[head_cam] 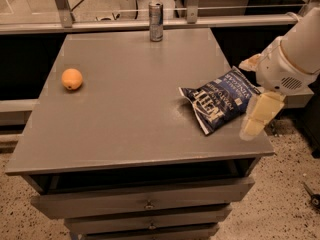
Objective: Pick blue chip bag
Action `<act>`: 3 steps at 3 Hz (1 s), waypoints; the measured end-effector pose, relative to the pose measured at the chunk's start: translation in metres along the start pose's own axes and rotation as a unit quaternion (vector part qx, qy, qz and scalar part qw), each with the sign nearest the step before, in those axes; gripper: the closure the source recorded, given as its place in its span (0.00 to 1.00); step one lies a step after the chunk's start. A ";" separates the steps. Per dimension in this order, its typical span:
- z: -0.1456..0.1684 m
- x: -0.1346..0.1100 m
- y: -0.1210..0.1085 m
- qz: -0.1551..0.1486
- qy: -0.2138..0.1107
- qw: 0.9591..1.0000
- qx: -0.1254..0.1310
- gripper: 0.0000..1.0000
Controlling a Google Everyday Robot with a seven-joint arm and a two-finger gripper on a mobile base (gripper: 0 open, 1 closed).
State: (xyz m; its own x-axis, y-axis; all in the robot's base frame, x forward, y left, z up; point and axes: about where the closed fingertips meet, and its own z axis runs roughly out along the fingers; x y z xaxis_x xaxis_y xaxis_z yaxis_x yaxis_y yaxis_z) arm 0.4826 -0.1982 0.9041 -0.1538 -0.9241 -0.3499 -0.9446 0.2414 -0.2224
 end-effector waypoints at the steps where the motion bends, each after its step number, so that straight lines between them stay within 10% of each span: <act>1: 0.021 0.011 -0.021 -0.023 -0.011 0.999 0.023 0.00; 3: 0.051 0.026 -0.060 -0.043 -0.018 0.997 0.058 0.00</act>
Offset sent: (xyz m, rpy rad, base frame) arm 0.0815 -0.0343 -0.0453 -0.0146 -0.1853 0.0483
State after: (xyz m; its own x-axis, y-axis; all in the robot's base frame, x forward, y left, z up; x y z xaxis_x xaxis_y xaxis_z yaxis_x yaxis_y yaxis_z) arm 0.5504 -0.2212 0.8617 -0.0608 -0.9323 -0.3565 -0.9133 0.1961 -0.3570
